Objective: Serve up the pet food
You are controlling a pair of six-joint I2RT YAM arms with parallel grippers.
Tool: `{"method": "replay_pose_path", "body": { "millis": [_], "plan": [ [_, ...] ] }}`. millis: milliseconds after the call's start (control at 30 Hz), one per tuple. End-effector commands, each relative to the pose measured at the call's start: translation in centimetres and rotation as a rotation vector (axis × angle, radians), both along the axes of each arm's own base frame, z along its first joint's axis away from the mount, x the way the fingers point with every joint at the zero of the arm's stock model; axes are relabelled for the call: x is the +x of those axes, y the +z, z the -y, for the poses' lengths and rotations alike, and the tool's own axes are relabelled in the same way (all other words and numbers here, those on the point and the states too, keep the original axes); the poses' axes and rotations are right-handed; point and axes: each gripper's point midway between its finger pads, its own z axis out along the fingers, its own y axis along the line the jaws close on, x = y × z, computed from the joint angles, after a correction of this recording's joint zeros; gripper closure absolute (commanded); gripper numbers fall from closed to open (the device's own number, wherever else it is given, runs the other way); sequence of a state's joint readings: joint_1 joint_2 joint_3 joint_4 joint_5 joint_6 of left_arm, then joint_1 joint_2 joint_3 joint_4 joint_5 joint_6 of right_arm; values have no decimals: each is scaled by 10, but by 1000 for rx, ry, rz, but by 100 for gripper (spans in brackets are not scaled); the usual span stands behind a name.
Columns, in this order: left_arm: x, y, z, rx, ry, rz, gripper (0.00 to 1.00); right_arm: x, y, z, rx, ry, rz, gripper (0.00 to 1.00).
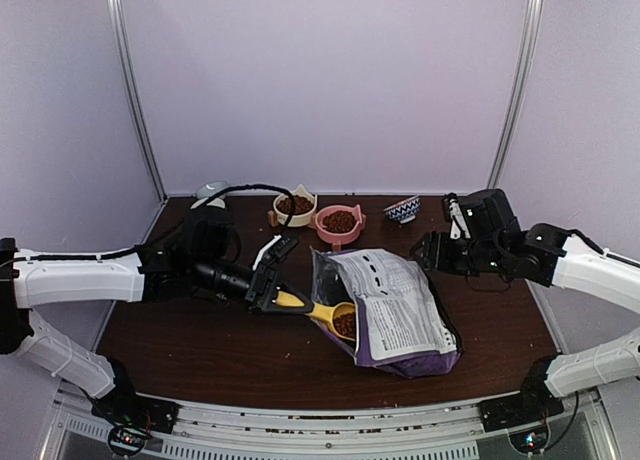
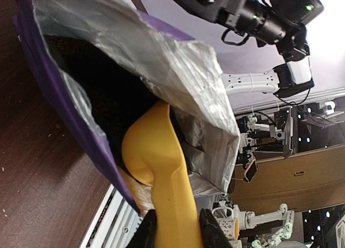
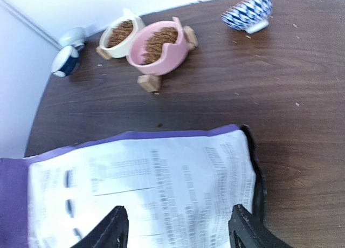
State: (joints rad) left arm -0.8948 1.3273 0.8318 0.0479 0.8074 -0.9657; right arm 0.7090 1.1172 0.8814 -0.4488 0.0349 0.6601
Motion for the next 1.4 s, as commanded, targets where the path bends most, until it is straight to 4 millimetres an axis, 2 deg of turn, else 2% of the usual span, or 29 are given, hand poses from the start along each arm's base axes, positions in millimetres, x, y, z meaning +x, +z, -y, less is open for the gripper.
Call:
{"method": "replay_pose_path", "body": {
  "millis": [0, 100, 233, 300, 400, 500, 567, 633, 700, 800, 1167, 1367],
  "plan": [
    [5, 31, 6, -113, 3, 62, 100, -24, 48, -48, 59, 169, 77, 30],
    [6, 30, 7, -110, 11, 53, 100, -41, 69, -84, 81, 264, 103, 28],
    [7, 28, 6, -106, 20, 52, 100, -66, 84, -126, 85, 387, 126, 28],
    [9, 28, 6, -100, 29, 56, 100, -69, 80, -137, 62, 409, 124, 29],
    [10, 27, 5, -96, 39, 65, 100, -70, 61, -148, 9, 424, 85, 36],
    [12, 26, 4, -91, 53, 66, 100, -72, 51, -158, -28, 441, 68, 39],
    [14, 27, 2, -95, 70, 68, 100, -69, 47, -157, -49, 415, 60, 50],
    [17, 27, -1, -102, 94, 60, 100, -63, 45, -149, -75, 358, 56, 71],
    [20, 29, -6, -119, 116, 47, 100, -57, 46, -137, -100, 290, 62, 87],
    [24, 31, -12, -138, 147, 17, 100, -52, 53, -123, -92, 228, 78, 100],
    [30, 33, -22, -180, 210, -112, 100, -52, 72, -105, -9, 159, 101, 100],
    [29, 39, -26, -204, 213, -118, 100, -50, 82, -91, 40, 98, 123, 100]
  ]
}}
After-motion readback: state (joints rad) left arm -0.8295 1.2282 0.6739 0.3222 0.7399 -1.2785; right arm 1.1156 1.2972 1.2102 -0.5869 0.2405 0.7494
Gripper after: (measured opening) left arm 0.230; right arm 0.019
